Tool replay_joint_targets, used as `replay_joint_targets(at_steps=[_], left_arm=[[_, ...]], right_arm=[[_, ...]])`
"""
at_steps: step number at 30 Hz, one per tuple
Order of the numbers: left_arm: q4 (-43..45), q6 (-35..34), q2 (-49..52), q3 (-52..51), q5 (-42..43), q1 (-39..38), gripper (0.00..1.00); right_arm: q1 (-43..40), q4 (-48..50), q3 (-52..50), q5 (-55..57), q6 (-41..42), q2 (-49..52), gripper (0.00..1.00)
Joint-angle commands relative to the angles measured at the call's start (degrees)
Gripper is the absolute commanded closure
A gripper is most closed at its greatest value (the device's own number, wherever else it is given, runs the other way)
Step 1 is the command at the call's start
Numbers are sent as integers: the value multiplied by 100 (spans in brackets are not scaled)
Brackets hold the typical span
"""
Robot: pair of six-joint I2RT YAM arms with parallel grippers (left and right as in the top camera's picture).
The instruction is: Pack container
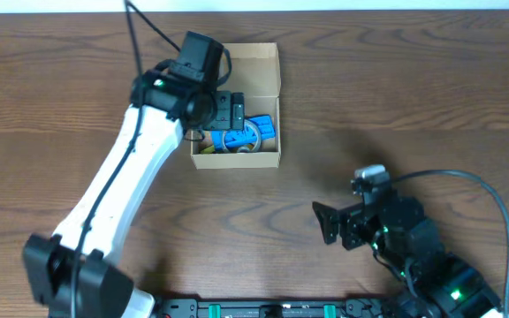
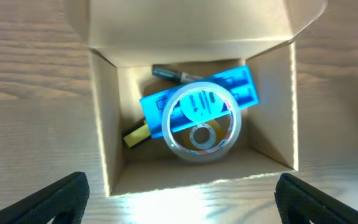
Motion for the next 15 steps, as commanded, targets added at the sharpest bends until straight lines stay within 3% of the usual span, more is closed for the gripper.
replay_joint_targets(at_steps=[1, 3, 5, 6, 9, 12, 15], left_arm=[[-28, -153, -313, 151, -9, 352, 4], [-17, -306, -424, 151, -7, 623, 4], [13, -463, -476, 151, 79, 946, 0], [35, -487, -476, 151, 175, 1099, 7], [109, -487, -442, 151, 472, 1598, 24], [291, -487, -380, 151, 673, 2076, 49], [562, -492, -275, 151, 817, 2474, 74]], right_arm=[[-94, 24, 839, -70, 129, 498, 1], [-170, -120, 1360, -79, 125, 968, 1], [-286, -376, 1928, -79, 120, 1510, 11], [-372, -544, 2260, -83, 120, 1853, 21], [-632, -938, 3128, -127, 120, 2763, 66], [-892, -1082, 3926, -166, 120, 3657, 99], [-1104, -942, 4380, -317, 122, 4273, 99]])
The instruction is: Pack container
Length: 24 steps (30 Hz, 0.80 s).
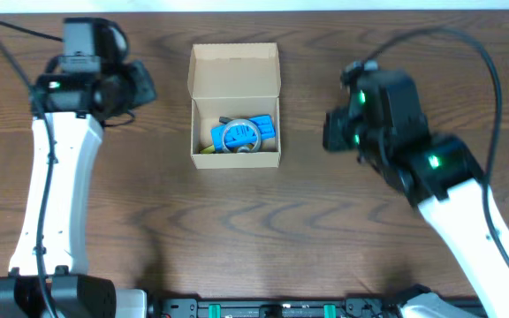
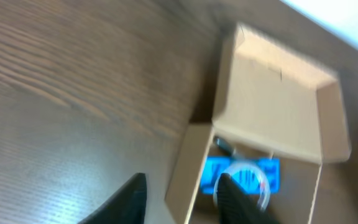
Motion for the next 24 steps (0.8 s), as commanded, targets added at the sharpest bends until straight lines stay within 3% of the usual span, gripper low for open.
replay_joint_targets(at_steps=[1, 2, 3, 16, 24], left_arm=[[225, -35, 186, 133, 254, 374, 85], [308, -68, 240, 133, 251, 446, 93], [389, -116, 297, 133, 251, 507, 95], [1539, -669, 1829, 133, 428, 634, 94], [2347, -1169, 2892, 133, 1467, 634, 95]], right_arm=[[-249, 140, 444, -205, 11, 507, 99], [-313, 267, 485, -297, 11, 638, 99], [-382, 417, 501, -398, 15, 754, 99], [-1528, 1543, 501, -1985, 505, 2433, 99], [-1598, 2334, 501, -2800, 885, 3602, 99]])
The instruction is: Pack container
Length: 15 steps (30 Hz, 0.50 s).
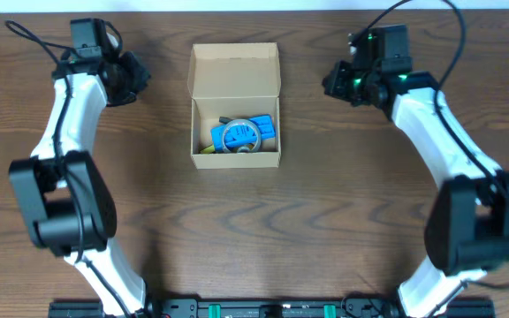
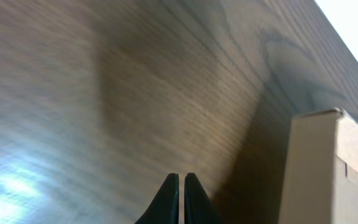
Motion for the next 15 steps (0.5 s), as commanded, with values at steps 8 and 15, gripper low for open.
replay_joint_targets(at_steps=[8, 15], left_arm=[[732, -723, 990, 114, 1757, 20, 95], [1344, -1132, 1403, 114, 2686, 17, 95]], right_arm=[[-15, 1062, 111, -1161, 769, 1174, 99], [44, 2000, 111, -1633, 1298, 1722, 99]])
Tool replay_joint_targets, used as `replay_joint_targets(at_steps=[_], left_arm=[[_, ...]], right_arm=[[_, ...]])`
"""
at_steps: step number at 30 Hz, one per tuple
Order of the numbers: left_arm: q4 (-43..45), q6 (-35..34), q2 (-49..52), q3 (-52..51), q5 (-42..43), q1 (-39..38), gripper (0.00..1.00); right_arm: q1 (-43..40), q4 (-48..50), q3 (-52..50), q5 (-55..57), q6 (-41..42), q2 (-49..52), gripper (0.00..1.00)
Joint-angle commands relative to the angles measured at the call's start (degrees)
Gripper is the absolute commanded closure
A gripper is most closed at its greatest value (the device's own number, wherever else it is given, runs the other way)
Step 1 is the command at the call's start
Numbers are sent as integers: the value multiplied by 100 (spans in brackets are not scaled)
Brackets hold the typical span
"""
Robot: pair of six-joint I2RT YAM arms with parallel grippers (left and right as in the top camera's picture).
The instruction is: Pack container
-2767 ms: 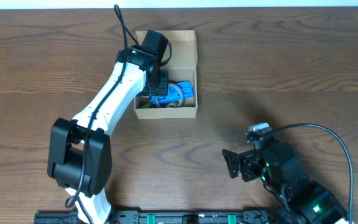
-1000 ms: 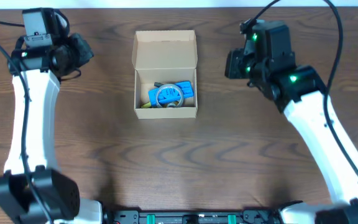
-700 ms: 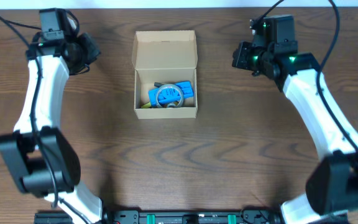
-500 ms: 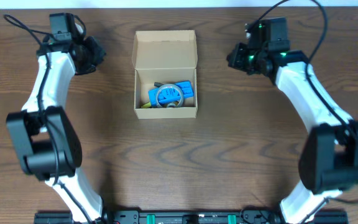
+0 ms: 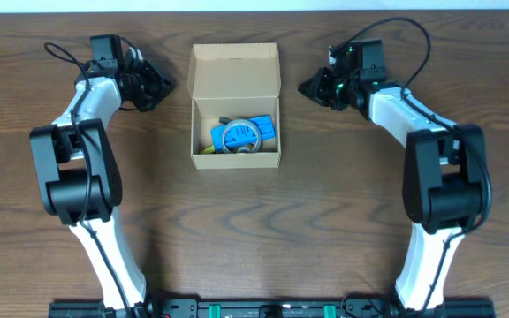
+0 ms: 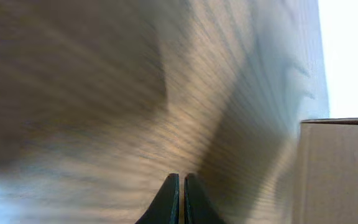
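An open cardboard box (image 5: 235, 106) stands at the table's back centre, its lid flap raised at the far side. Inside lie a blue case (image 5: 256, 128), a clear tape roll (image 5: 236, 136) on top of it and a dark pen. My left gripper (image 5: 163, 87) is shut and empty, low by the table just left of the box; the box wall (image 6: 337, 171) fills the right of the left wrist view beyond the fingertips (image 6: 181, 179). My right gripper (image 5: 306, 87) sits just right of the box; its jaws are too small to read.
The brown wooden table (image 5: 343, 203) carries nothing else in view. Both arms reach in from the front corners and fold toward the box at the back. Cables loop above each wrist.
The left gripper has moved right, closer to the box's left wall, still shut. The right gripper has moved left and slightly down toward the box's right side.
The left gripper hung open over the box holding the tape roll and blue case, with the right arm folded at the front right. Then both arms stood apart either side of the box. Later both were at the back, left gripper shut, and now flank the box closely.
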Motion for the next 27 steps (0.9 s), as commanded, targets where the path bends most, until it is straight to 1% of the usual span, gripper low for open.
replay_joint_targets(at_steps=[1, 6, 12, 19, 27], left_arm=[[236, -350, 232, 114, 756, 15, 95], [577, -560, 378, 114, 1093, 7, 95], [693, -551, 422, 114, 1458, 2, 95], [817, -522, 422, 114, 1875, -9, 95], [1108, -509, 422, 114, 2387, -9, 95]], right_arm=[[55, 254, 103, -345, 437, 238, 99], [195, 789, 103, -365, 688, 444, 99], [361, 1482, 103, -507, 1082, 688, 99], [557, 1895, 131, -586, 1069, 745, 99], [619, 1932, 409, -647, 739, 743, 99]])
